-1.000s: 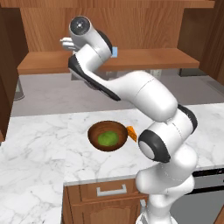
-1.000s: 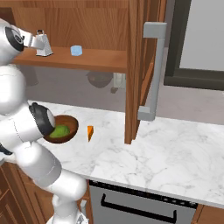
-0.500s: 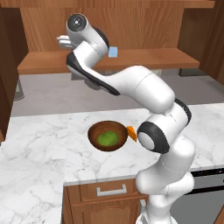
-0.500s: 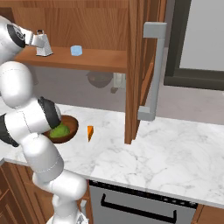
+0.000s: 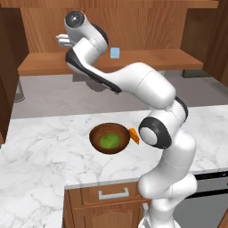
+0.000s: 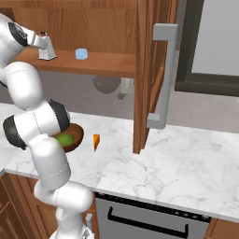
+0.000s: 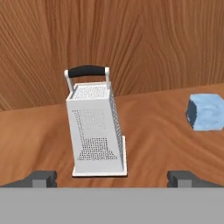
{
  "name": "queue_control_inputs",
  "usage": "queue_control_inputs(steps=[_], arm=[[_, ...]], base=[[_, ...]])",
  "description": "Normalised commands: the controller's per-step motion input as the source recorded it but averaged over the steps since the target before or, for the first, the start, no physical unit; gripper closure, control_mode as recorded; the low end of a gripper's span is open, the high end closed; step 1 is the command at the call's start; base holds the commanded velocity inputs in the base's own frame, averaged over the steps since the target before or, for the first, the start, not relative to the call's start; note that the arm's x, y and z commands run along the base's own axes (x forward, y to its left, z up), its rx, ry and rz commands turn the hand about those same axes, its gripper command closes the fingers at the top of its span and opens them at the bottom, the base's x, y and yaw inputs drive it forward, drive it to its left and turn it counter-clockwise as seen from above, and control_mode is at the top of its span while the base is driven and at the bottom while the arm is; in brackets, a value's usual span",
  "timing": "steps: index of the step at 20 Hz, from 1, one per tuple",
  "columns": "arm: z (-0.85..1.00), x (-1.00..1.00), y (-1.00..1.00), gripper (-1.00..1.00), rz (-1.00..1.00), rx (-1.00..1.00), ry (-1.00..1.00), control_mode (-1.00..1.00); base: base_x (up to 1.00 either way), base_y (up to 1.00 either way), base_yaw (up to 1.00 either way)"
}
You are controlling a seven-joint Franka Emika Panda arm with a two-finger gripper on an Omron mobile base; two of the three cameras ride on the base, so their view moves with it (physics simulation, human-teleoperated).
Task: Pick the cheese from the fridge and the cheese grater from the cabinet and place them next to the salad bowl.
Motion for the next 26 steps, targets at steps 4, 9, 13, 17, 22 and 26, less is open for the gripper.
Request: queue_control_inputs(steps=[4, 9, 13, 17, 22, 26], arm=[[-0.03, 0.08, 0.0, -1.0, 0.0, 0.0, 0.0, -1.0], [-0.08, 0.1, 0.0, -1.0, -0.01, 0.0, 0.0, -1.0], [-0.11, 0.17, 0.0, -1.0, 0.0, 0.0, 0.0, -1.0], [-0.07, 0.18, -0.01, -1.0, 0.0, 0.0, 0.0, -1.0], [-0.05, 0.22, 0.0, -1.0, 0.0, 0.0, 0.0, -1.0], [0.0, 0.23, 0.0, -1.0, 0.0, 0.0, 0.0, -1.0]], base=[[0.0, 0.0, 0.0], [0.0, 0.0, 0.0], [0.0, 0.0, 0.0], [0.0, 0.0, 0.0], [0.0, 0.0, 0.0], [0.0, 0.0, 0.0]])
